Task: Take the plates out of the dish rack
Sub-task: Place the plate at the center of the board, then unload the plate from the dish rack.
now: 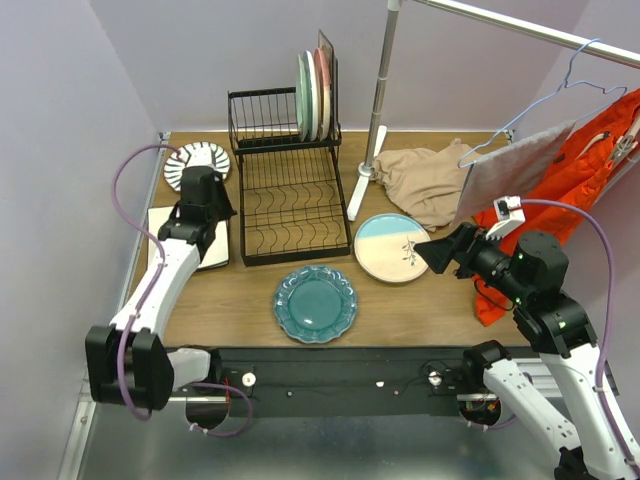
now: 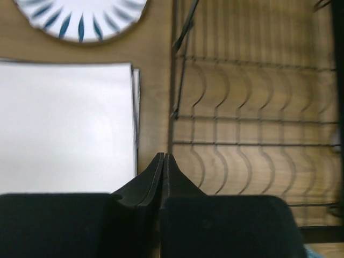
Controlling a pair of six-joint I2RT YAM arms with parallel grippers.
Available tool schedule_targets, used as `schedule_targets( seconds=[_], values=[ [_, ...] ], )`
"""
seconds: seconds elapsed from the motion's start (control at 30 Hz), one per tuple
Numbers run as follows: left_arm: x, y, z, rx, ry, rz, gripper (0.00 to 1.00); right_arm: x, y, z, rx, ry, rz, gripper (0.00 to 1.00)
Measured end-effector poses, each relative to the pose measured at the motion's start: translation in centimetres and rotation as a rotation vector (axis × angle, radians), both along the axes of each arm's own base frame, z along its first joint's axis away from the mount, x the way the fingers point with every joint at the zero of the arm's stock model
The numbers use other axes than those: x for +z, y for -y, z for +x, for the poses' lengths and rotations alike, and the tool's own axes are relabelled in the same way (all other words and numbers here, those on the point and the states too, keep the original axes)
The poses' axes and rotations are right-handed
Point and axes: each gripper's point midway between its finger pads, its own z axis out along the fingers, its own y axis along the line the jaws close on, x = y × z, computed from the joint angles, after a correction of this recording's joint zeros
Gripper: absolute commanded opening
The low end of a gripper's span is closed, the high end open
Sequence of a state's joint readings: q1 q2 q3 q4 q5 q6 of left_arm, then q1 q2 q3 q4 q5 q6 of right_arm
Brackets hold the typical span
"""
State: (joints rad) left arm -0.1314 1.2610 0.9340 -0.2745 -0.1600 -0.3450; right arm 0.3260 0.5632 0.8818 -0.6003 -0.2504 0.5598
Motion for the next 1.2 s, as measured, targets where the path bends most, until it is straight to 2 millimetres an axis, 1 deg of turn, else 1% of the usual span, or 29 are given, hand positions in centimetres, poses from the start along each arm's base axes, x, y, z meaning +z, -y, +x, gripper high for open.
schedule_targets(
  seconds=[0.03, 0.07, 0.1, 0.13, 0.17, 0.2, 0.27, 0.3, 0.33, 0.43, 0.47, 0.5, 0.57, 0.6, 0.67, 0.73, 0.77, 0.8, 0.87, 0.93, 1.0, 1.1, 1.2],
  values=[
    [1.2, 0.2, 0.1, -0.01, 0.034, -0.006, 0.32, 0.0, 0.0, 0.0, 0.0, 0.002, 0.0, 0.98],
    [2.9, 0.4, 0.2, -0.025, 0.085, -0.014, 0.62, 0.1, 0.0, 0.0, 0.0, 0.003, -0.001, 0.98],
    [4.8, 0.8, 0.2, -0.043, 0.14, -0.031, 0.65, 0.1, 0.0, -0.1, 0.001, 0.005, -0.002, 0.98],
    [6.5, 1.1, 0.2, -0.064, 0.192, -0.04, 0.65, 0.3, 0.1, -0.2, 0.002, 0.007, -0.004, 0.98],
    [8.6, 1.9, 0.1, -0.113, 0.254, -0.063, 0.66, 0.5, 0.1, -0.3, 0.003, 0.009, -0.005, 0.98],
    [10.0, 2.4, 0.0, -0.142, 0.293, -0.069, 0.67, 0.8, 0.1, -0.4, 0.005, 0.014, -0.006, 0.98],
    [13.7, 4.3, -0.3, -0.251, 0.406, -0.115, 0.68, 1.2, 0.1, -0.6, 0.01, 0.027, -0.002, 0.98],
    [15.6, 5.1, -0.5, -0.3, 0.468, -0.131, 0.71, 1.5, 0.2, -0.7, 0.012, 0.036, 0.0, 0.98],
    [17.1, 5.8, -0.7, -0.343, 0.516, -0.145, 0.73, 1.5, 0.2, -0.8, 0.012, 0.038, 0.0, 0.98],
    [20.6, 7.5, -1.2, -0.435, 0.633, -0.198, 0.7, 1.6, 0.2, -0.9, 0.014, 0.044, -0.004, 0.98],
    [21.9, 8.2, -1.3, -0.47, 0.668, -0.218, 0.67, 1.5, 0.2, -0.9, 0.014, 0.043, -0.006, 0.98],
    [22.8, 8.6, -1.2, -0.492, 0.69, -0.228, 0.65, 1.4, 0.2, -0.8, 0.015, 0.042, -0.01, 0.98],
    [24.7, 9.5, -0.4, -0.54, 0.734, -0.242, 0.6, 1.2, 0.2, -0.6, 0.016, 0.034, -0.021, 0.98],
    [25.8, 9.9, 0.4, -0.563, 0.756, -0.246, 0.58, 1.0, 0.2, -0.5, 0.017, 0.03, -0.025, 0.98],
    [26.4, 10.6, 2.3, -0.589, 0.761, -0.249, 0.53, 0.8, 0.1, -0.2, 0.015, 0.019, -0.031, 0.98],
    [26.2, 11.2, 4.3, -0.613, 0.747, -0.251, 0.52, 0.7, 0.2, 0.0, 0.008, 0.017, -0.037, 0.98],
    [26.1, 11.5, 5.3, -0.623, 0.741, -0.248, 0.49, 0.7, 0.3, 0.0, 0.002, 0.02, -0.041, 0.98],
    [25.8, 11.9, 6.5, -0.63, 0.729, -0.248, 0.47, 0.8, 0.5, 0.1, -0.006, 0.023, -0.043, 0.98],
    [25.1, 12.3, 8.3, -0.639, 0.709, -0.246, 0.46, 1.0, 0.6, 0.2, -0.016, 0.029, -0.045, 0.98],
    [24.6, 12.8, 9.4, -0.647, 0.698, -0.241, 0.46, 1.0, 0.8, 0.4, -0.026, 0.03, -0.051, 0.98],
    [24.1, 13.6, 10.4, -0.662, 0.689, -0.234, 0.43, 0.9, 0.9, 0.7, -0.035, 0.028, -0.061, 0.98],
    [23.8, 15.0, 11.2, -0.694, 0.683, -0.227, 0.4, 0.7, 0.9, 1.2, -0.044, 0.021, -0.068, 0.98],
    [24.1, 16.7, 11.9, -0.729, 0.691, -0.221, 0.37, 0.8, 1.0, 1.3, -0.051, 0.022, -0.07, 0.98]
  ],
)
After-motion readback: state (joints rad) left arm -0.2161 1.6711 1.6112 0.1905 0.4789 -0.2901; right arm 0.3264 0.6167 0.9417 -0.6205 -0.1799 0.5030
